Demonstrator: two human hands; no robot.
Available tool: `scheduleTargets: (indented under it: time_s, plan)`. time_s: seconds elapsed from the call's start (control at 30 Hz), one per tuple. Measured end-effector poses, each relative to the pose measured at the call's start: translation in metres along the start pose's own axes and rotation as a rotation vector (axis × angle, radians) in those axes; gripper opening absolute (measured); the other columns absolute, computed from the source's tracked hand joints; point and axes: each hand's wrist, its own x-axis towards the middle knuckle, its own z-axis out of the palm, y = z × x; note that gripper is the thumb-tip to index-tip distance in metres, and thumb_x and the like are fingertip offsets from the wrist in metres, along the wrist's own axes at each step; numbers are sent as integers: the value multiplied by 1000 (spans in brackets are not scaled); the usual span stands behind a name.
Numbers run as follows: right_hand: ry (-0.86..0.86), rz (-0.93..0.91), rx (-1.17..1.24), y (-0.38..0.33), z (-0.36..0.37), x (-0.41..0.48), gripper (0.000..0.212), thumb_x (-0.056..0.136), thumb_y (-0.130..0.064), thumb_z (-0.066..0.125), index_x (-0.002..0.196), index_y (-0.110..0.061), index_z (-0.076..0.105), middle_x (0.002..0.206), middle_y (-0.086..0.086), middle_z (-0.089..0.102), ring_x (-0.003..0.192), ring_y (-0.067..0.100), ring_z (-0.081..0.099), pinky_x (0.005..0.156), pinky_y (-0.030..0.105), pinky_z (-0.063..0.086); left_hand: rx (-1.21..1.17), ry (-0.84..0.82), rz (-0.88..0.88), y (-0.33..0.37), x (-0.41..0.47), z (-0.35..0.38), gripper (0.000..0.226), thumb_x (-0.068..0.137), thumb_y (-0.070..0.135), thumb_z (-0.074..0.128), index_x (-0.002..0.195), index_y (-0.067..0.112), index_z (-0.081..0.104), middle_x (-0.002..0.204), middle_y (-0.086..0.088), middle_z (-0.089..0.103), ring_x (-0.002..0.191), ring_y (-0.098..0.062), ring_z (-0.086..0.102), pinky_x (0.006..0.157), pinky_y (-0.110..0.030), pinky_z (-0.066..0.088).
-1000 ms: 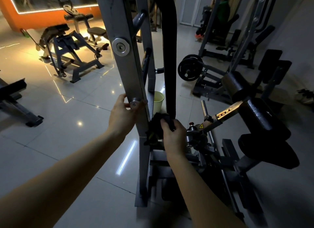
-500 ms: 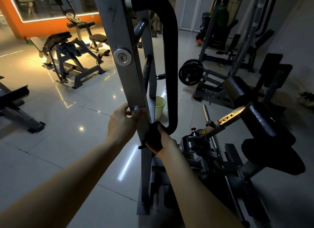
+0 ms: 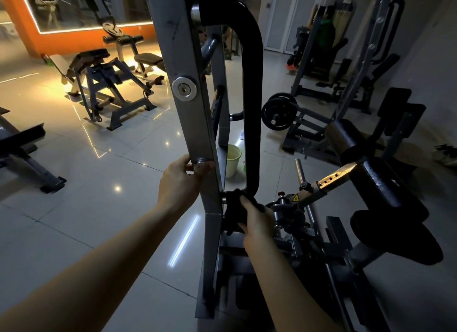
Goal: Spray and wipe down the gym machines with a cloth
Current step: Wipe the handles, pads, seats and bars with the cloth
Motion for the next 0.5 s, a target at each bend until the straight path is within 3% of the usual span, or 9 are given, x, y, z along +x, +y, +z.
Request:
scheduleTargets:
  time_s: [0.17,0.27,0.37,0.5]
  plan:
    - [-82,17,-63,-10,15,-5,19,88,-9,79,80,-11,62,88,12,70,74,20,67,69,39,59,15,4,-5,2,-1,-1,23,93,58,63,107,41,68,106,10,72,100,-13,63,85,-40,54]
    - [-122,-21,-132,-8,-8,1,8,88,-5,75,94,-6,69,98,20,74,86,30,72,77,44,61,19,2,6,2,-2,-2,20,94,56,63,107,42,68,105,12,72,97,-3,61,82,-36,51]
    - [-160,-57,-96,-24,-36,7,16,91,4,67,101,-8,67,103,21,73,98,37,70,88,51,59,23,12,6,1,-5,2,24,97,53,60,113,36,67,108,9,71,96,-3,62,80,-36,52]
    - [-169,-211,-83,-63,-46,36,15,94,1,62,93,-12,68,93,14,72,90,35,68,77,43,58,59,100,9,1,-12,15,22,101,45,57,111,25,62,102,5,68,91,-19,67,76,-41,55]
